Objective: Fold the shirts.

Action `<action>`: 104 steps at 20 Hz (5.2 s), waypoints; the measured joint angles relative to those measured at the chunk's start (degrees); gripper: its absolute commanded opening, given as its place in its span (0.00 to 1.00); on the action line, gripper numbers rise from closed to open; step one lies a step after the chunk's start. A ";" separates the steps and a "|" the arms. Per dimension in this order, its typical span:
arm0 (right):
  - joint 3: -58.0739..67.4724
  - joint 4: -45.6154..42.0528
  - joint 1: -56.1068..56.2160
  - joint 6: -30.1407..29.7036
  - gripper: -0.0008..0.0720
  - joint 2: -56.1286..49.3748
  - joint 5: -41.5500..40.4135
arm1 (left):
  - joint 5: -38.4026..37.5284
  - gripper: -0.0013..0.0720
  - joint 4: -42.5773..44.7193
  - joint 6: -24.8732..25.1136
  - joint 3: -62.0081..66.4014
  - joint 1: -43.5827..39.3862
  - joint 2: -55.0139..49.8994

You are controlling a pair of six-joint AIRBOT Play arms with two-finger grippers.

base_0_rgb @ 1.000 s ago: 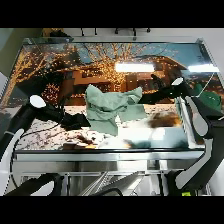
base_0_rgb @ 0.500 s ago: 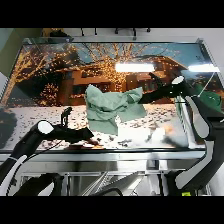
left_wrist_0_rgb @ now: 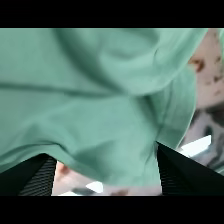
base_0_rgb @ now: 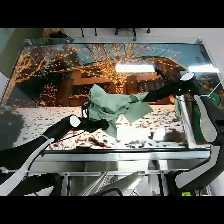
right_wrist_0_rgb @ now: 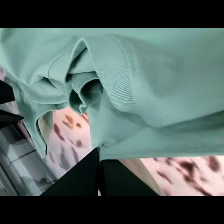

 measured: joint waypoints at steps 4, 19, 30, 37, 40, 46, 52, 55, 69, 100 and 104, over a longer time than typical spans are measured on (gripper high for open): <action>-0.13 0.04 -0.09 0.81 0.03 0.44 2.03 | -2.58 0.04 1.33 0.02 6.03 -0.76 -5.20; 19.87 28.15 -19.54 3.58 0.04 26.75 0.57 | -25.20 0.04 -2.49 0.28 47.82 33.27 29.99; 33.14 37.90 -28.57 -0.59 0.03 36.48 -8.61 | -30.97 0.04 -12.00 2.23 63.12 64.54 42.03; 19.71 29.55 -12.66 -2.73 0.03 25.59 -9.60 | -32.33 0.04 -22.29 11.87 44.50 56.50 30.47; 15.23 17.31 -0.83 -3.19 0.03 15.78 -16.33 | -23.10 0.04 -14.49 15.32 36.04 44.13 21.79; 14.64 8.20 6.34 -3.43 0.55 -3.17 -30.84 | -6.64 0.04 -3.67 17.92 34.86 32.20 -2.32; 15.61 5.14 3.26 -0.61 0.37 -3.85 -28.81 | -17.35 0.98 -0.87 18.58 50.05 36.83 -16.09; 14.43 0.74 -1.60 5.33 0.36 -0.04 -19.78 | -26.71 0.98 0.52 18.93 56.22 43.39 -17.84; -41.44 -3.76 -10.71 14.86 0.36 34.18 -11.39 | -46.51 0.98 8.41 32.00 40.76 64.39 -22.77; -61.64 7.13 -0.79 10.84 0.61 29.97 -24.79 | -61.02 0.04 8.94 33.51 38.66 61.07 -29.44; -60.67 13.16 2.43 3.89 0.04 25.55 -27.17 | -62.36 0.03 8.26 33.38 38.64 61.11 -29.24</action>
